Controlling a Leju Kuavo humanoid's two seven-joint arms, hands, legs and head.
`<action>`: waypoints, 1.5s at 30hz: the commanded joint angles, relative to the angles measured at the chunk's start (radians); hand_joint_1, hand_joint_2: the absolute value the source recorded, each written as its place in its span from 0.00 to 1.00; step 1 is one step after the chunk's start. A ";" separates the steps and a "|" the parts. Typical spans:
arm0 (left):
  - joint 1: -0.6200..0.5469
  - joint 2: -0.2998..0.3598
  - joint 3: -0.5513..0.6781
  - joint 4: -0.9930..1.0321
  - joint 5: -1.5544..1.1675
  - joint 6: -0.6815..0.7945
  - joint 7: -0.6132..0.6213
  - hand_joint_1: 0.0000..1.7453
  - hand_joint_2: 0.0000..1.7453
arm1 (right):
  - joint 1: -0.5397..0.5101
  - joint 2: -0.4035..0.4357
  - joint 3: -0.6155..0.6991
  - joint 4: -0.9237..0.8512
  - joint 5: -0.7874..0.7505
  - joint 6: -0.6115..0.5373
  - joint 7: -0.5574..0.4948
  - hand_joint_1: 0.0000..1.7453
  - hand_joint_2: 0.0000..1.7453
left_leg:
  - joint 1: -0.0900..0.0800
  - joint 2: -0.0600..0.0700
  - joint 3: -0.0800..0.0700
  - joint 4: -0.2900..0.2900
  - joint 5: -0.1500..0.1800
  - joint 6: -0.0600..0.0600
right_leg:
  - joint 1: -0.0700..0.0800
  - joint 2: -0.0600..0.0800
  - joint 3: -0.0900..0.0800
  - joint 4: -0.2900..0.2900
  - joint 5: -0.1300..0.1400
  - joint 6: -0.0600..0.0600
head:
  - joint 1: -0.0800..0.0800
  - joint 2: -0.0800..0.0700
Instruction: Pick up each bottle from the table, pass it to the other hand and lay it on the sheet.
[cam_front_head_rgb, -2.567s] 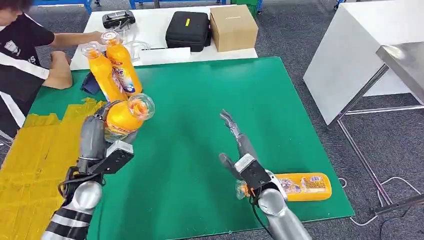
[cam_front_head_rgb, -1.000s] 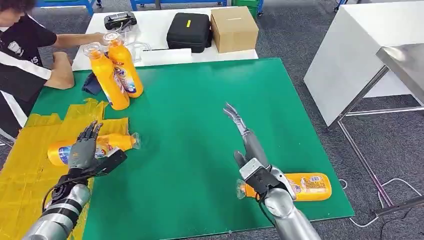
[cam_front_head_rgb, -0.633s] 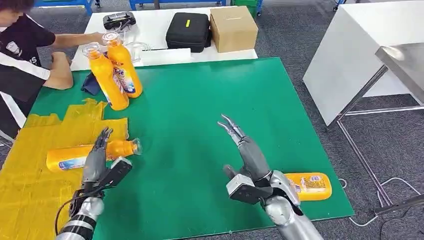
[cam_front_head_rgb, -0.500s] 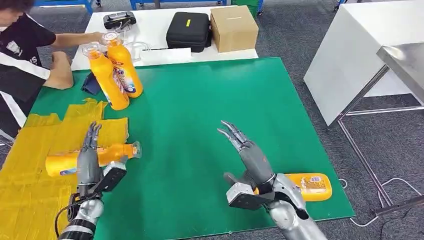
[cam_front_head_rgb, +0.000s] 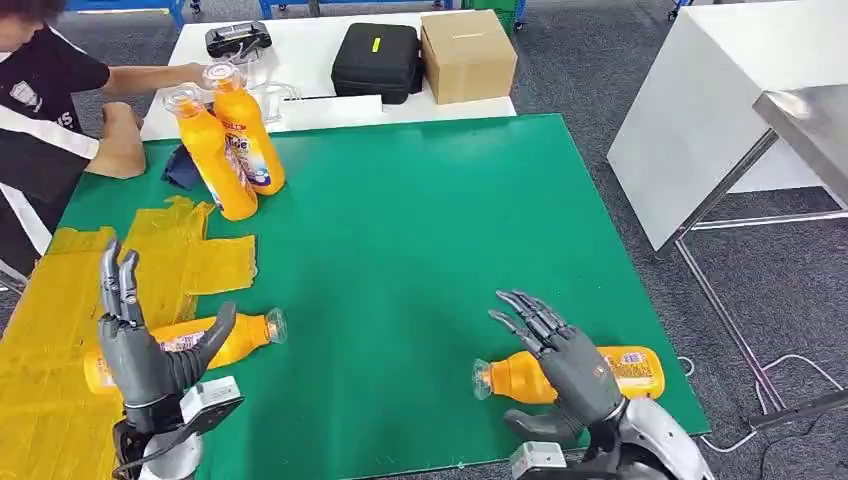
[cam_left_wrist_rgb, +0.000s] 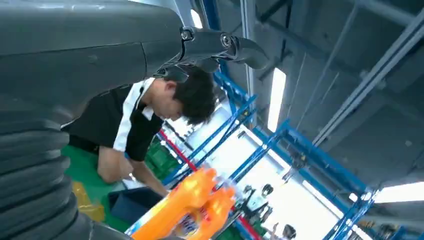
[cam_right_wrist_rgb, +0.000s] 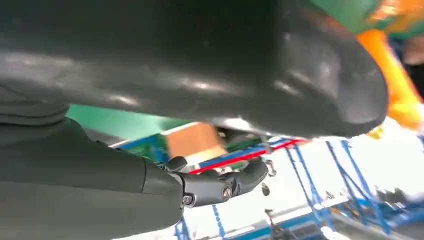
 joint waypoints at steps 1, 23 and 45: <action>0.035 -0.022 -0.045 -0.066 0.012 -0.003 -0.008 0.00 1.00 | 0.127 -0.135 -0.084 -0.095 0.009 -0.013 0.028 0.00 0.00 | 0.001 -0.004 0.005 0.002 -0.004 -0.001 | 0.001 -0.003 0.007 0.001 -0.005 -0.002 | 0.000 0.000; 0.014 0.040 -0.198 -0.025 0.185 -0.010 0.013 0.00 1.00 | 0.245 -0.267 -0.276 0.035 0.256 0.099 0.412 0.00 0.00 | -0.002 -0.001 0.006 -0.002 -0.004 0.002 | -0.002 -0.001 0.006 -0.003 -0.002 0.002 | 0.000 0.000; -0.013 0.033 -0.225 0.005 0.199 -0.038 0.030 0.00 1.00 | 0.041 -0.144 -0.147 0.253 0.367 0.127 0.410 0.00 0.00 | 0.001 0.002 0.010 -0.002 -0.005 0.001 | 0.001 0.001 0.010 -0.004 -0.003 0.001 | 0.000 0.000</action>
